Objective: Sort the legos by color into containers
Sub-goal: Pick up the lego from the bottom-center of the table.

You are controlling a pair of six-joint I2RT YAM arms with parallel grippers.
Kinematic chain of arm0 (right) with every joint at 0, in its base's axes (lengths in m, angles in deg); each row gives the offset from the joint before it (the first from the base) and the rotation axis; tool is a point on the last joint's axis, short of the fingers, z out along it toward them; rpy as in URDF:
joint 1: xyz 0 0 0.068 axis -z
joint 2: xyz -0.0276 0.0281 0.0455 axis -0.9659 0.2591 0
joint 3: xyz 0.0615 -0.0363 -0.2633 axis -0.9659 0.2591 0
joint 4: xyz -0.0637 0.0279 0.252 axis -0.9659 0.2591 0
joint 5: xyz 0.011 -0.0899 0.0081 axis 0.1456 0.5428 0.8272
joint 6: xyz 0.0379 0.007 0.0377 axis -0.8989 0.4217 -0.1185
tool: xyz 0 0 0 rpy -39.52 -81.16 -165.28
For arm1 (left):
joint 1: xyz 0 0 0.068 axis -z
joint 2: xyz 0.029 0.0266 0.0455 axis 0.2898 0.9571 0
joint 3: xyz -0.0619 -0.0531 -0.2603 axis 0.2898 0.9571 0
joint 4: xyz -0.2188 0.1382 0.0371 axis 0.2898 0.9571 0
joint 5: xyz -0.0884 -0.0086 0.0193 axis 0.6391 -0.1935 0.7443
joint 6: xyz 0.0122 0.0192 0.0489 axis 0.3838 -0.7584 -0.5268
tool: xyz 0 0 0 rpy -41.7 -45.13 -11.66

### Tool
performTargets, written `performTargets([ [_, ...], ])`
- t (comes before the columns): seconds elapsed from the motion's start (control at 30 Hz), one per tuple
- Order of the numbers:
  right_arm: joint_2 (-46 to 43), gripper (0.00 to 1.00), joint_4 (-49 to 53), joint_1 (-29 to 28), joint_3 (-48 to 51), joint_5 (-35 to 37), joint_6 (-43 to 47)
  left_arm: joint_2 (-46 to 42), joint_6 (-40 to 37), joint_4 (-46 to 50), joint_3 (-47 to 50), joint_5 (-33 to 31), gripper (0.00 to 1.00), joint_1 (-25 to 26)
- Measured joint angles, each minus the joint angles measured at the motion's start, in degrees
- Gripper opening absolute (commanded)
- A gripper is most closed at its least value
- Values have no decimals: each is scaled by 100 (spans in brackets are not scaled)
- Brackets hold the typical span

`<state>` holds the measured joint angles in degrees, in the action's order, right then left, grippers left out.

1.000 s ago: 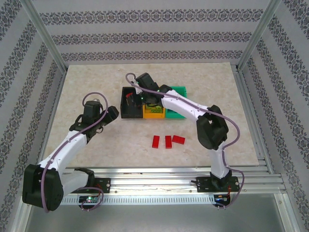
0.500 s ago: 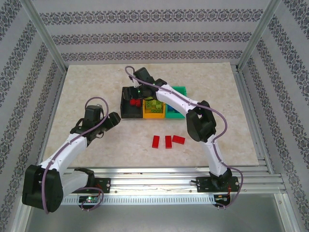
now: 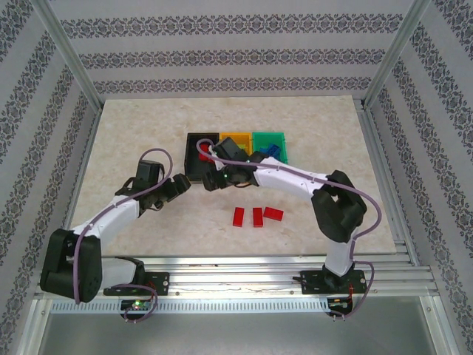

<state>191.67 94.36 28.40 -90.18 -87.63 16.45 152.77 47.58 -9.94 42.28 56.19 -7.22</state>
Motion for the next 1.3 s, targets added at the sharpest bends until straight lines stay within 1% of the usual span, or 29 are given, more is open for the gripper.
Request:
performTargets([
  [0.23, -522, 54, 85, -345, 966, 278, -262, 372, 107, -452, -68, 409, 88, 0],
  [0.4, -933, 54, 90, -356, 1572, 345, -734, 481, 109, -614, -92, 553, 88, 0],
  [0.6, -1235, 54, 105, -385, 2096, 494, -1303, 494, 138, -726, -92, 581, 88, 0],
  [0.9, -1191, 54, 33, -422, 2186, 684, -1742, 647, 192, -929, -92, 717, 87, 0],
  [1.07, -776, 54, 90, -608, 1950, 916, -1755, 734, 188, -935, -92, 789, 87, 0],
  [1.3, -708, 54, 153, -748, 1808, 1093, -1718, 734, 186, -935, -92, 815, 87, 0],
])
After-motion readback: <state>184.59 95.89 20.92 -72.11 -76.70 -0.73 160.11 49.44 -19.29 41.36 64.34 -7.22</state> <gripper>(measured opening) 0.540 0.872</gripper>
